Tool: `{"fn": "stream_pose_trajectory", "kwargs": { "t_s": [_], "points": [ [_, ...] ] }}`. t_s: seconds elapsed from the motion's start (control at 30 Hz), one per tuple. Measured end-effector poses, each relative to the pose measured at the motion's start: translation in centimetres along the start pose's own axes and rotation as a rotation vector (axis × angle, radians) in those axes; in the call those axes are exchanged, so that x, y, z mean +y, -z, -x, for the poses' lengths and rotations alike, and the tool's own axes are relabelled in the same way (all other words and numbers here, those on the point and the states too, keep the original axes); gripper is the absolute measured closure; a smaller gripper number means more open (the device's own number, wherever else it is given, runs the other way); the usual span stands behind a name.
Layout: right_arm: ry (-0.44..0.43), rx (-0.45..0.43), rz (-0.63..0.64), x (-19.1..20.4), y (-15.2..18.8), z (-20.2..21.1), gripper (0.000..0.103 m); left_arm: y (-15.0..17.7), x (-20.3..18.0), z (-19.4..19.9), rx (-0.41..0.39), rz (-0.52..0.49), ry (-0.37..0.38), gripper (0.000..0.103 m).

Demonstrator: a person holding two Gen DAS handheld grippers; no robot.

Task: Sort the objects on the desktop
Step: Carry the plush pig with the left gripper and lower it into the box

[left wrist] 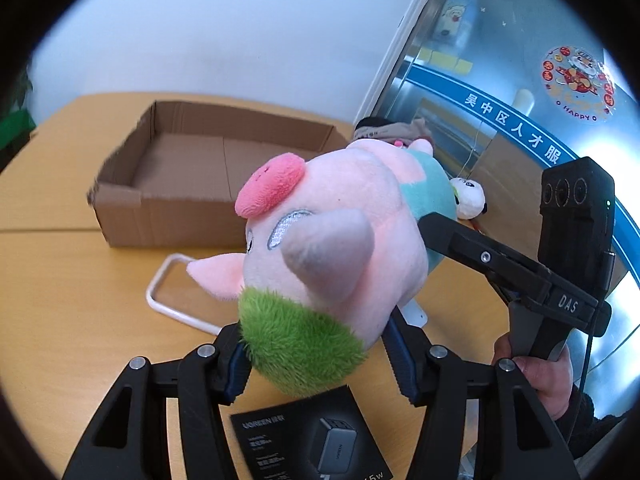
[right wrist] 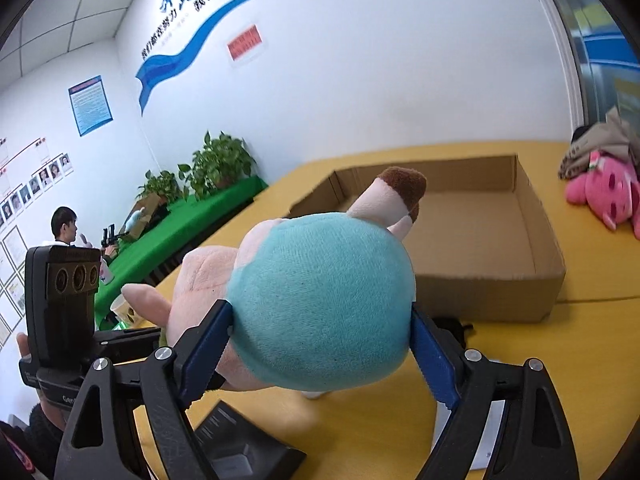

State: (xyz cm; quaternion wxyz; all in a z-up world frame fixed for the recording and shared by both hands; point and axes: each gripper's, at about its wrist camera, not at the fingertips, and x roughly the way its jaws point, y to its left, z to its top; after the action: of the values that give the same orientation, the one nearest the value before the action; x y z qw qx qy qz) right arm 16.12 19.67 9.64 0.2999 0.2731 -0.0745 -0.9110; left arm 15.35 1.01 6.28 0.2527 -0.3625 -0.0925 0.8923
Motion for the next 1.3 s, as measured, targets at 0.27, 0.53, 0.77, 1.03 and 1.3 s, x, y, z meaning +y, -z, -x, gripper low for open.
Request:
{"fn": "stream_pose_trajectory", "kwargs": {
  "t_s": [0.27, 0.53, 0.77, 1.03, 1.3],
  "points": [
    [-0.006, -0.029, -0.001, 2.1, -1.8, 0.5, 0.014, -3.1, 0.5, 2.0, -0.028, -0.041, 0.006, 0.046],
    [-0.009, -0.079, 0.004, 2.9, -5.9, 1.4, 0.014, -7.3, -0.3, 3.9, -0.064, -0.080, 0.007, 0.046],
    [-0.022, -0.129, 0.003, 3.7, -8.1, 3.2, 0.014, -10.2, -2.1, 6.7, -0.130, -0.108, -0.002, 0.046],
    [-0.027, -0.178, 0.000, 2.8, -12.0, 2.8, 0.014, -15.4, -3.0, 6.2, -0.180, -0.159, -0.021, 0.046],
    [0.004, -0.222, 0.031, 1.3, -18.1, -2.0, 0.018, -22.0, -0.3, 3.0, -0.186, -0.177, -0.024, 0.046]
  ]
}}
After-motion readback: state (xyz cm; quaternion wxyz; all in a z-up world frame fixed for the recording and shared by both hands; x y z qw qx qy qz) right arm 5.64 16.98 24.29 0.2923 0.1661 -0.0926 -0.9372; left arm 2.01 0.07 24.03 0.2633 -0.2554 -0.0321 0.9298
